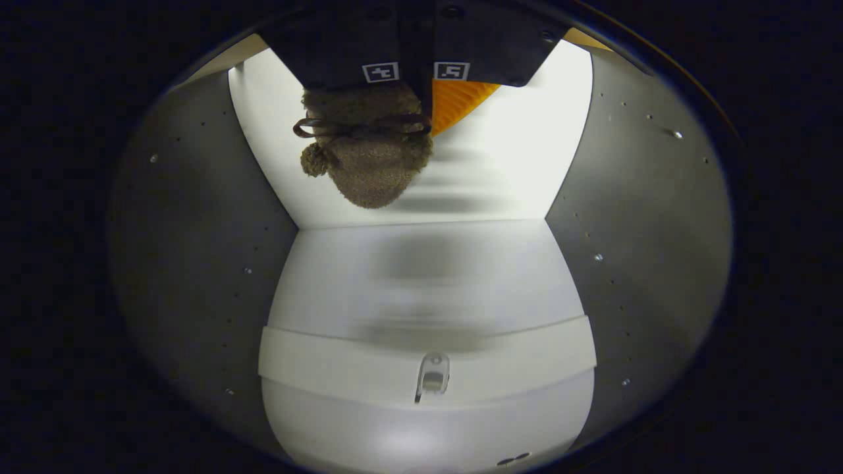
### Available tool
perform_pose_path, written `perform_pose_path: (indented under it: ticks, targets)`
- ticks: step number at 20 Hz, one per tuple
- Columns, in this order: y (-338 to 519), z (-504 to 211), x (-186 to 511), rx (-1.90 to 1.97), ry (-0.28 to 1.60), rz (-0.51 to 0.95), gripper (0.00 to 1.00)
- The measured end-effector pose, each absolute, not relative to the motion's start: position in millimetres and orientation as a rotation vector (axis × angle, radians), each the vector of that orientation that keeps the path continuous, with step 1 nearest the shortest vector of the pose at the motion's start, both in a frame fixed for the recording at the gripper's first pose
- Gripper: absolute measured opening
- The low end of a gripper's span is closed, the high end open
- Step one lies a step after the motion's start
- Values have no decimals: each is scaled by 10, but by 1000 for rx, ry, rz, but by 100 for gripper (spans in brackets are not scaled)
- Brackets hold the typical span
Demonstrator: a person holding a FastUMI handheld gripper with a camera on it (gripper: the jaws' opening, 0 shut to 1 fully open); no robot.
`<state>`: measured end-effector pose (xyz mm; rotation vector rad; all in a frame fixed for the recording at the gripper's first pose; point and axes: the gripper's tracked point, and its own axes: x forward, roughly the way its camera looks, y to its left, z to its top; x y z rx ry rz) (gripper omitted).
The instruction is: Open the shoe cabinet door, grab the shoes and put them into the shoe cabinet, then close the shoe cabinet door.
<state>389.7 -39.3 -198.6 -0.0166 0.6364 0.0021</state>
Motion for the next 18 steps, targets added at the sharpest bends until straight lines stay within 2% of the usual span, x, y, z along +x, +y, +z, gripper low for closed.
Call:
perform_pose_path:
  ticks: [3,4,6,8,12,15,18]
  targets:
    - [-334,-2016,4067,-31,641,17,5]
    - [-336,-2008,4099,-37,633,13,11]
    - [-336,-2018,4130,-46,634,20,11]
    - [-310,-2006,4054,-72,637,28,33]
    - [-323,-1965,3870,-81,639,3,55]
    - [-338,-1845,3657,-58,595,-7,76]
    - [-332,-1563,3357,-19,525,-1,76]
